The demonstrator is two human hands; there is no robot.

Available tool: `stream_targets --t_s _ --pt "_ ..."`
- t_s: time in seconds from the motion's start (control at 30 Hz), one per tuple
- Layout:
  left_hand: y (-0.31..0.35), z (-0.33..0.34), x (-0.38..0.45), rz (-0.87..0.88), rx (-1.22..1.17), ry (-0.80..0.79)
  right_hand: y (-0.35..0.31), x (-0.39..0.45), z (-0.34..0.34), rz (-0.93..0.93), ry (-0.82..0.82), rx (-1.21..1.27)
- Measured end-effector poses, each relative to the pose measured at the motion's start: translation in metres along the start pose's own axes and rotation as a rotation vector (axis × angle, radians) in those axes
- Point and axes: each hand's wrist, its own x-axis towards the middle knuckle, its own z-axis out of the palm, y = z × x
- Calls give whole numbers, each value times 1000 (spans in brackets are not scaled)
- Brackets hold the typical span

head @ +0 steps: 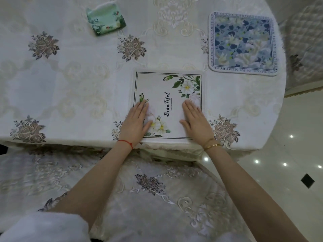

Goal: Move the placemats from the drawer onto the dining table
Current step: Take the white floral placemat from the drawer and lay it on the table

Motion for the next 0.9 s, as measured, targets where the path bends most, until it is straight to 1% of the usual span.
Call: stream_targets --t_s 0.17,0.23,0.33,0.4,0.5,0.6,0.73,0.9 --pt "-14 -7 -4 -39 10 30 25 -16 -10 82 71 18" --pt "-14 -10 6 -29 -13 50 23 -1 -15 86 102 52" --pt "-10 -16 41 -8 -56 52 10 46 -24 39 127 82" --pt "-5 -20 74 -3 -67 27 -2 85 -29 -1 111 78" --pt "0 -25 118 33 -28 1 -17 134 -32 -79 43 36" --pt "3 -25 143 69 -3 -18 -21 158 -27 -134 -16 8" --pt "-7 -22 141 71 6 36 -7 150 -22 -118 25 10" --pt "-34 -24 124 -17 -1 90 31 114 -31 44 119 34"
